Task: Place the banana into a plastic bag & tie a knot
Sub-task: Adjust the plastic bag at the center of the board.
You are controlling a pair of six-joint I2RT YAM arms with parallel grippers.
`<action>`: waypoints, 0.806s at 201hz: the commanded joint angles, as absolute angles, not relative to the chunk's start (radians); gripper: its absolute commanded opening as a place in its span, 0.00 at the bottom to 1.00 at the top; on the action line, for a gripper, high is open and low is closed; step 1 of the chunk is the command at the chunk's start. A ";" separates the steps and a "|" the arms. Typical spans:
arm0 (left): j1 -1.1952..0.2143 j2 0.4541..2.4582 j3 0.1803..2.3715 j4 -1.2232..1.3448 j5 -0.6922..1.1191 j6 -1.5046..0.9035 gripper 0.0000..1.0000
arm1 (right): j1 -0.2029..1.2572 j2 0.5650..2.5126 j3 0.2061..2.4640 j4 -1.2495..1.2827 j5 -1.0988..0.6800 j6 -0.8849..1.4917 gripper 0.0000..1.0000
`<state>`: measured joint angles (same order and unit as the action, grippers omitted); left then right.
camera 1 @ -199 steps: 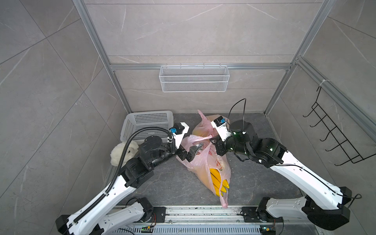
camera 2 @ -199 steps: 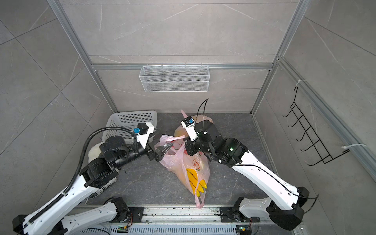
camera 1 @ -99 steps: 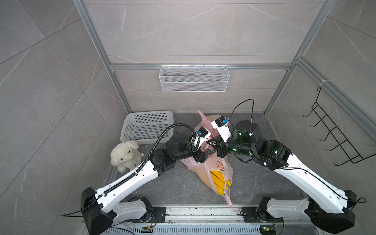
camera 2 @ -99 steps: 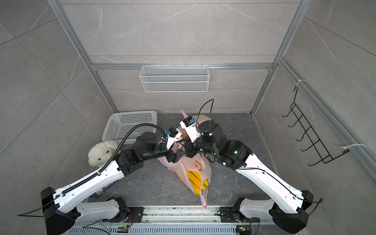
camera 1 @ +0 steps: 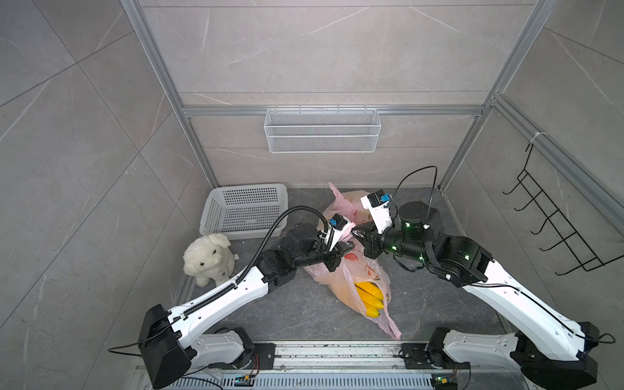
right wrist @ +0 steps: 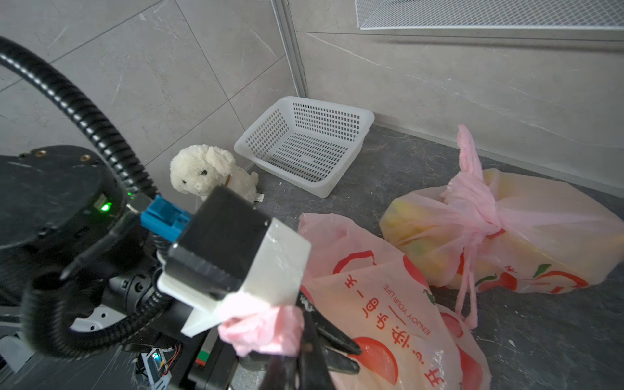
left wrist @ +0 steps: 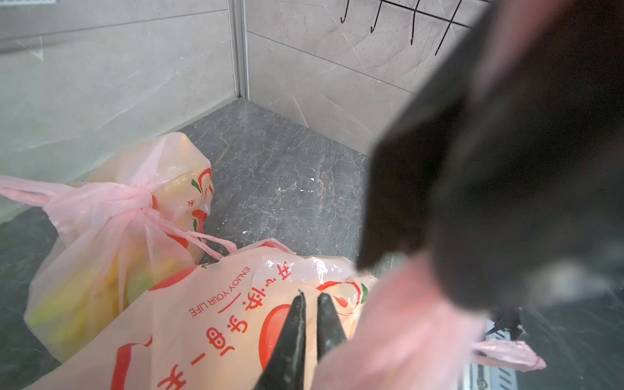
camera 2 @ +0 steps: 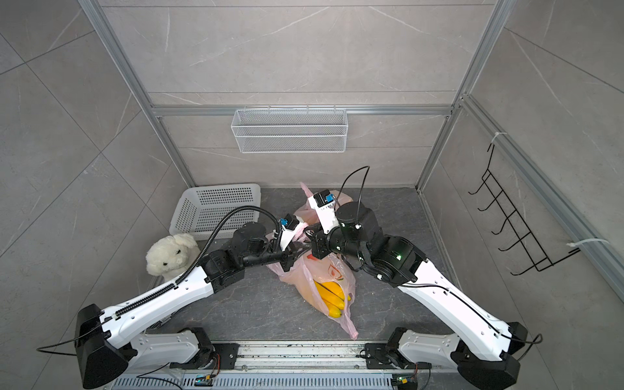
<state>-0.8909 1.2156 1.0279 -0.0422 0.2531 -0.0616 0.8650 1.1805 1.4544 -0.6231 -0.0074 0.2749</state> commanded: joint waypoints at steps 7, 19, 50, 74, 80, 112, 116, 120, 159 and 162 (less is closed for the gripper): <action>-0.892 1.188 1.017 0.031 0.228 -0.102 0.03 | 0.868 1.196 1.453 -0.638 0.105 0.299 0.00; -0.890 1.190 1.018 0.031 0.199 -0.119 0.00 | 0.867 1.203 1.462 -0.665 0.123 0.295 0.00; -0.850 1.211 1.043 0.003 0.154 -0.175 0.00 | 0.868 1.180 1.446 -0.754 0.130 0.241 0.43; -0.833 1.223 1.060 -0.012 0.141 -0.193 0.00 | 0.868 1.110 1.363 -0.810 0.141 0.229 0.65; -0.833 1.227 1.064 -0.016 0.137 -0.193 0.00 | 0.867 1.092 1.338 -0.823 0.138 0.232 0.68; -0.831 1.242 1.080 -0.029 0.108 -0.200 0.00 | 0.915 1.028 1.204 -0.887 0.163 0.335 0.75; -0.830 1.244 1.081 -0.031 0.102 -0.202 0.00 | 0.930 1.024 1.189 -0.893 0.180 0.353 0.76; -0.829 1.246 1.082 -0.032 0.094 -0.205 0.00 | 0.945 1.022 1.178 -0.905 0.200 0.369 0.76; -0.821 1.268 1.115 -0.070 0.034 -0.220 0.00 | 1.158 1.073 1.156 -1.069 0.417 0.586 0.82; -0.819 1.270 1.116 -0.071 0.034 -0.219 0.00 | 1.175 1.077 1.158 -1.088 0.440 0.609 0.82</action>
